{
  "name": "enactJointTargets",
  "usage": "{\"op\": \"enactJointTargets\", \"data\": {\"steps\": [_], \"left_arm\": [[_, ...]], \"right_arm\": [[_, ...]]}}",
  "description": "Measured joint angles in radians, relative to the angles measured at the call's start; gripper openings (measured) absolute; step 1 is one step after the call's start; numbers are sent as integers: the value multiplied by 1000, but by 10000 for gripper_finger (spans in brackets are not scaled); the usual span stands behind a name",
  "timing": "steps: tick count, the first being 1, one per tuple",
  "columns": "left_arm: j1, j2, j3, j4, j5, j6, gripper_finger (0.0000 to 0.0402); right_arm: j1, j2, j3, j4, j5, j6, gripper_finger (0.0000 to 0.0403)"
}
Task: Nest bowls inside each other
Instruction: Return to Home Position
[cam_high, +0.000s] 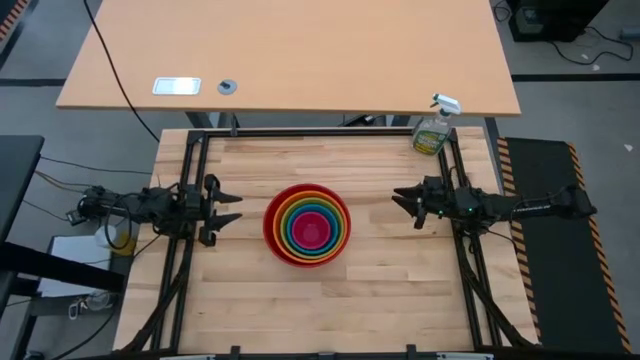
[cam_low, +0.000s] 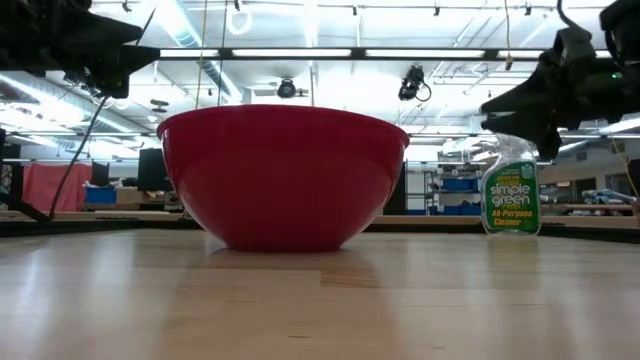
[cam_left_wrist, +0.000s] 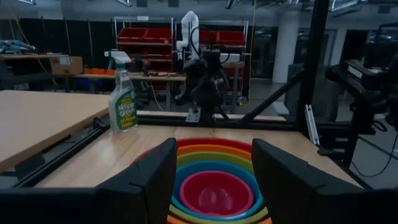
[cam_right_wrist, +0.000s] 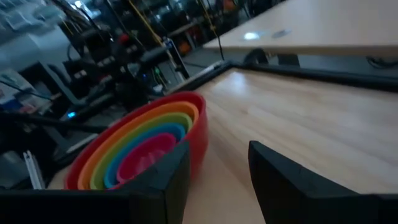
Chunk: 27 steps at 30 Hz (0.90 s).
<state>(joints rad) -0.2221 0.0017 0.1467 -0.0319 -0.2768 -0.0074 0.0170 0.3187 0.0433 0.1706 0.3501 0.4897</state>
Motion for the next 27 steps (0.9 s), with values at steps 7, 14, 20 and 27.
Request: {"op": "enactJointTargets", "data": {"steps": [7,14,20,27], "left_arm": [[0,2,-9,0,0,-1,210],[-1,3,-127,87,1,-64,210],[-1,4,-138,94,31,-110,210],[-1,5,-138,95,31,-161,210]], "right_arm": [[0,-125,-3,7,1,-66,168],[1,-137,-3,-15,16,-55,168],[1,-122,-3,-60,-10,-19,168],[1,-114,-3,-133,-78,-108,168]]}}
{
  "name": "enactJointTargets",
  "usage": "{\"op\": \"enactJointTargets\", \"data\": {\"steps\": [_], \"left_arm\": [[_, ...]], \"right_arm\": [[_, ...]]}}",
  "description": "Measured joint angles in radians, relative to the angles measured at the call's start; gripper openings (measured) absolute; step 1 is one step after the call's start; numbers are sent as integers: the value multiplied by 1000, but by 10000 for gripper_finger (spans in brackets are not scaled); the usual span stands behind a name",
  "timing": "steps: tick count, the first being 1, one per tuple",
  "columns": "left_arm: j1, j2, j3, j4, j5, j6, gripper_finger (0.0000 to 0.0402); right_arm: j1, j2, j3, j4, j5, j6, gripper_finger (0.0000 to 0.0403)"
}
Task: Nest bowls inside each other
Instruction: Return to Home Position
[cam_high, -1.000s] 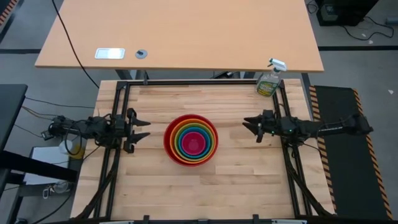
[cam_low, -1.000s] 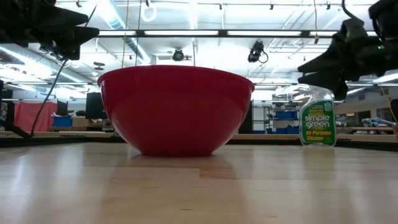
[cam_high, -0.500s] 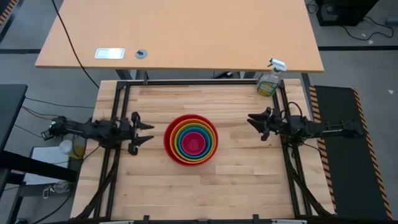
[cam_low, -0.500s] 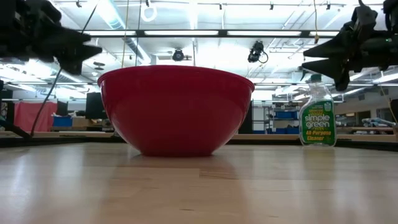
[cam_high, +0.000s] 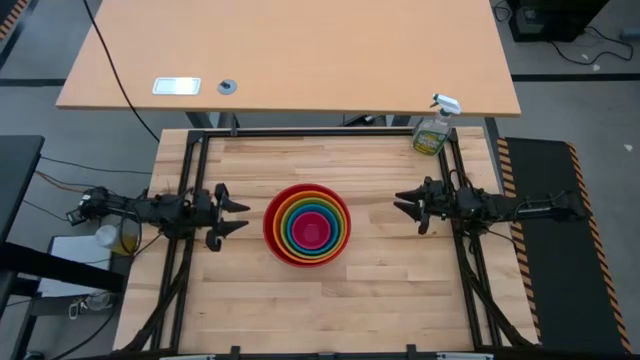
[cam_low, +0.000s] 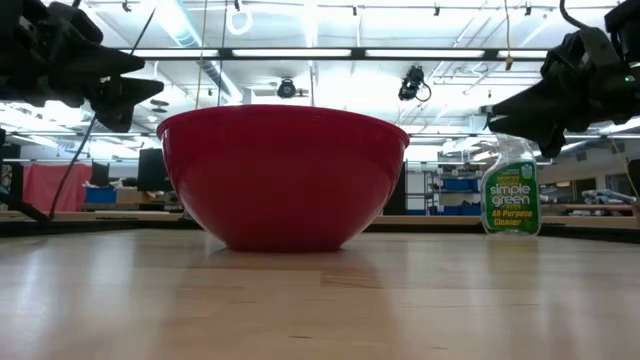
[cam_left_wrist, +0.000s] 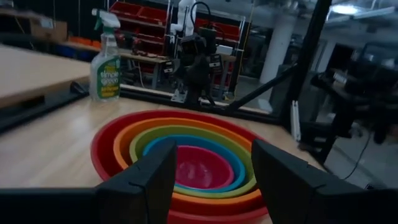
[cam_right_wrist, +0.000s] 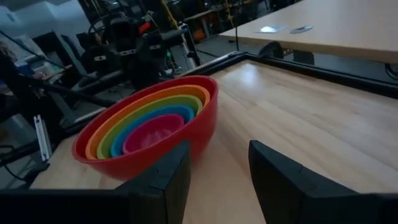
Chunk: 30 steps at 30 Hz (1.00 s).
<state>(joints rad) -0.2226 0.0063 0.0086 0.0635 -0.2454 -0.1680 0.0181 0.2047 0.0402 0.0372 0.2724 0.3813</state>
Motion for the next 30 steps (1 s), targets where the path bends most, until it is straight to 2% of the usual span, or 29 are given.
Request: {"op": "enactJointTargets", "data": {"steps": [5,30], "left_arm": [[0,0,0,0,0,-105,210],[0,0,-1,0,0,-106,210]], "right_arm": [[0,0,0,1,-4,16,169],[0,0,0,6,-5,16,169]]}}
